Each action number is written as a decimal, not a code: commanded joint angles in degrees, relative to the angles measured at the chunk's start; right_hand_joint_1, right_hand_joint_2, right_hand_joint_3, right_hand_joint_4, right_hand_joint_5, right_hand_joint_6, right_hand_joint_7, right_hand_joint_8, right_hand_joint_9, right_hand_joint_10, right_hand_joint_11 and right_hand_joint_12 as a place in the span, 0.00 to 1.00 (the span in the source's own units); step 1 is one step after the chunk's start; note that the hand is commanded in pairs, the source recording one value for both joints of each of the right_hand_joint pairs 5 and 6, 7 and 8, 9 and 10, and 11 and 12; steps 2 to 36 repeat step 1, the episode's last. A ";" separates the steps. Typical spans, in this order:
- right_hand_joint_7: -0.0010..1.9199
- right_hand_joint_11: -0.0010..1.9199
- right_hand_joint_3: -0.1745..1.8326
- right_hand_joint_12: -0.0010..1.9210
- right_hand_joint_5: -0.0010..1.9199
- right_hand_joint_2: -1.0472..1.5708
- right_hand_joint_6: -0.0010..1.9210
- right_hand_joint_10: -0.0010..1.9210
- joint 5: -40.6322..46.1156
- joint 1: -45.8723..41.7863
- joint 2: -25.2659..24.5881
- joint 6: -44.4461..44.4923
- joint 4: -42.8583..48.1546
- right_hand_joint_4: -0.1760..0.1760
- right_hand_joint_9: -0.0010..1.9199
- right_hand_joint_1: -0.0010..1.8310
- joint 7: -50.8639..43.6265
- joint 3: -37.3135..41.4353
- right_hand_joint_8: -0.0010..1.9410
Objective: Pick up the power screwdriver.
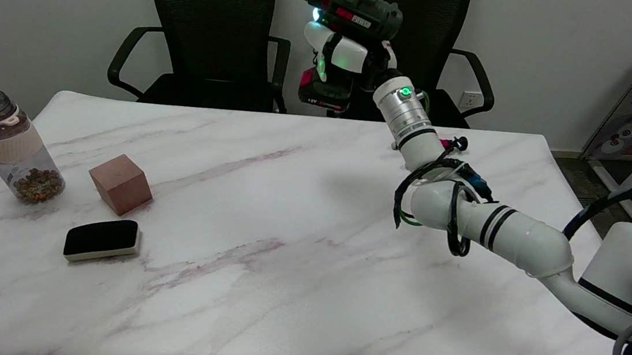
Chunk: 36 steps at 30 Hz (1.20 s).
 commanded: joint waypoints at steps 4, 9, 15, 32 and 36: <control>1.00 1.00 0.50 1.00 1.00 0.90 1.00 1.00 0.67 -0.84 2.12 0.41 -6.07 1.00 1.00 0.55 0.00 0.51 0.99; 1.00 1.00 0.50 1.00 1.00 0.90 1.00 1.00 0.67 -0.84 2.12 0.41 -6.07 1.00 1.00 0.55 0.00 0.51 0.99; 1.00 1.00 0.50 1.00 1.00 0.90 1.00 1.00 0.67 -0.84 2.12 0.41 -6.07 1.00 1.00 0.55 0.00 0.51 0.99; 1.00 1.00 0.50 1.00 1.00 0.90 1.00 1.00 0.67 -0.84 2.12 0.41 -6.07 1.00 1.00 0.55 0.00 0.51 0.99; 1.00 1.00 0.50 1.00 1.00 0.90 1.00 1.00 0.67 -0.84 2.12 0.41 -6.07 1.00 1.00 0.55 0.00 0.51 0.99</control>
